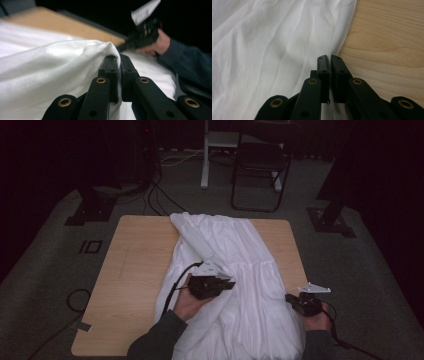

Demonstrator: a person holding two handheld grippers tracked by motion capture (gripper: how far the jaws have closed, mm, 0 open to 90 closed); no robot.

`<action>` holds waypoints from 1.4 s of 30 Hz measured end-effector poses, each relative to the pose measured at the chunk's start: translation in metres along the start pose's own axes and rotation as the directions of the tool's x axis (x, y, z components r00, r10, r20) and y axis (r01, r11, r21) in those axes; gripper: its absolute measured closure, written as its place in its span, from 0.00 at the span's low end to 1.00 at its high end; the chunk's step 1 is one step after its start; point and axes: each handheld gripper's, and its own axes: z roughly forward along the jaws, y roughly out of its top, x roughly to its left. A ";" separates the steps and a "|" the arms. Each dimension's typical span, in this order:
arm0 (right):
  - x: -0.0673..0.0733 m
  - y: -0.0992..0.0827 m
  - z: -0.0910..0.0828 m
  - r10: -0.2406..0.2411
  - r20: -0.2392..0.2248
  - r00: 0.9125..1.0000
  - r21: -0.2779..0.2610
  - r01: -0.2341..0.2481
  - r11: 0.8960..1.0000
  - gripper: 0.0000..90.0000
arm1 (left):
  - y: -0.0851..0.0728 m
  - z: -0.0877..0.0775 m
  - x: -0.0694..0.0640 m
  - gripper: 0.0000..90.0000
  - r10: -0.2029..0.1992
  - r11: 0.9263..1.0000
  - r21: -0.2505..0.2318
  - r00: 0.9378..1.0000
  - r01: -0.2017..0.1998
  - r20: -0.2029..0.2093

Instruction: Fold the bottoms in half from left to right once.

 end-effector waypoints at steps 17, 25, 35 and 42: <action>0.066 0.053 -0.018 -0.103 -0.032 0.994 -0.115 0.099 0.988 0.55 | -0.052 -0.047 0.028 0.56 -0.007 0.995 0.091 0.949 0.038 -0.316; 0.110 0.081 0.000 -0.177 -0.135 0.975 -0.137 0.158 0.978 0.57 | -0.106 -0.087 0.045 0.55 -0.055 0.981 0.136 0.876 0.136 -0.479; 0.130 0.094 0.033 -0.173 -0.200 0.964 -0.107 0.154 0.982 0.52 | -0.154 -0.113 0.066 0.47 -0.205 0.944 0.097 0.794 0.314 -0.572; 0.133 0.091 0.047 -0.182 -0.223 0.958 -0.045 0.176 0.983 0.59 | -0.165 -0.107 0.076 0.44 -0.251 0.924 0.114 0.803 0.366 -0.541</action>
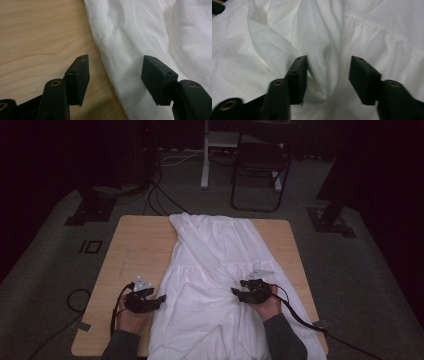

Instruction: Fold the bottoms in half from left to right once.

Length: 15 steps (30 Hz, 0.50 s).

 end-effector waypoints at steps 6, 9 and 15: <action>0.001 0.000 -0.002 -0.023 -0.035 0.999 -0.002 0.023 1.000 0.96 | 0.002 0.005 -0.009 0.88 0.067 0.997 0.021 0.995 -0.069 0.078; 0.001 0.002 -0.010 -0.033 -0.021 0.999 -0.027 0.032 0.999 0.97 | 0.009 -0.008 -0.012 0.98 0.074 0.997 -0.022 0.995 -0.073 0.068; 0.001 0.003 -0.025 -0.041 -0.005 0.999 -0.062 0.041 0.997 0.98 | 0.025 -0.043 -0.019 0.98 0.104 0.990 -0.085 0.988 -0.114 -0.117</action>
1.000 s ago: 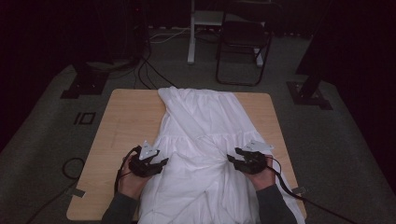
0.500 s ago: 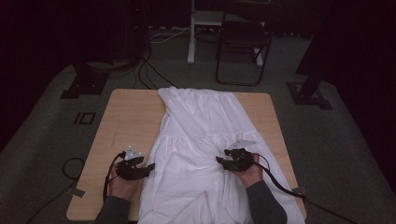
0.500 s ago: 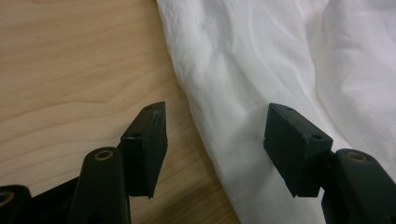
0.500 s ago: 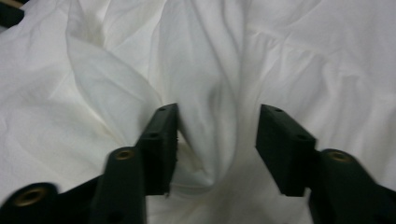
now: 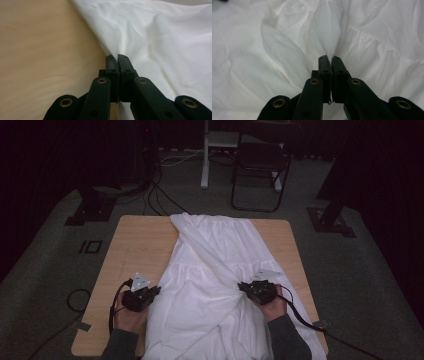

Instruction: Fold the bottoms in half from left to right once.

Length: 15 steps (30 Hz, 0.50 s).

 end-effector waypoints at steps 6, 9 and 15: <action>0.004 -0.002 -0.003 -0.018 -0.004 1.000 -0.008 0.018 1.000 0.98 | 0.025 -0.030 -0.017 0.98 0.060 0.995 -0.074 0.989 -0.071 -0.134; 0.003 -0.002 -0.007 -0.015 0.001 1.000 -0.019 0.015 1.000 0.98 | 0.033 -0.029 -0.025 0.98 0.082 0.993 -0.075 0.991 -0.090 -0.102; -0.011 -0.007 -0.024 0.035 0.008 0.999 -0.057 -0.035 0.998 0.98 | 0.041 -0.012 -0.038 0.98 0.094 0.994 -0.058 0.995 -0.096 -0.026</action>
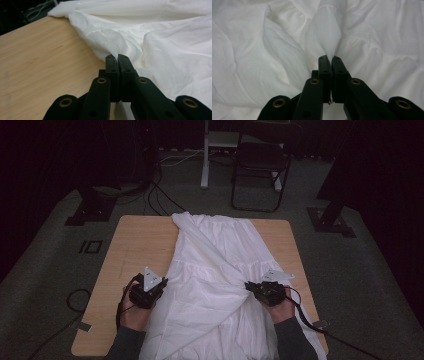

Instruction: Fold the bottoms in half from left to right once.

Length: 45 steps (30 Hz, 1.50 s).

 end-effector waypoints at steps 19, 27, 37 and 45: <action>-0.064 -0.013 -0.078 0.094 0.231 0.968 -0.133 -0.065 0.989 0.98 | 0.012 0.032 -0.045 0.84 0.037 0.999 0.009 0.984 -0.039 0.172; -0.097 -0.055 -0.047 0.122 0.293 0.948 0.019 -0.133 0.991 0.98 | 0.002 0.087 -0.071 0.44 0.035 0.989 0.139 0.986 -0.059 0.166; -0.102 -0.079 -0.015 0.153 0.275 0.949 0.125 -0.193 0.973 0.96 | -0.012 0.112 -0.066 0.68 0.064 0.976 0.200 0.990 -0.088 0.126; -0.095 -0.064 0.009 0.155 0.216 0.964 0.127 -0.185 0.975 0.95 | -0.008 0.129 -0.014 0.68 0.011 0.976 0.218 1.000 -0.014 0.015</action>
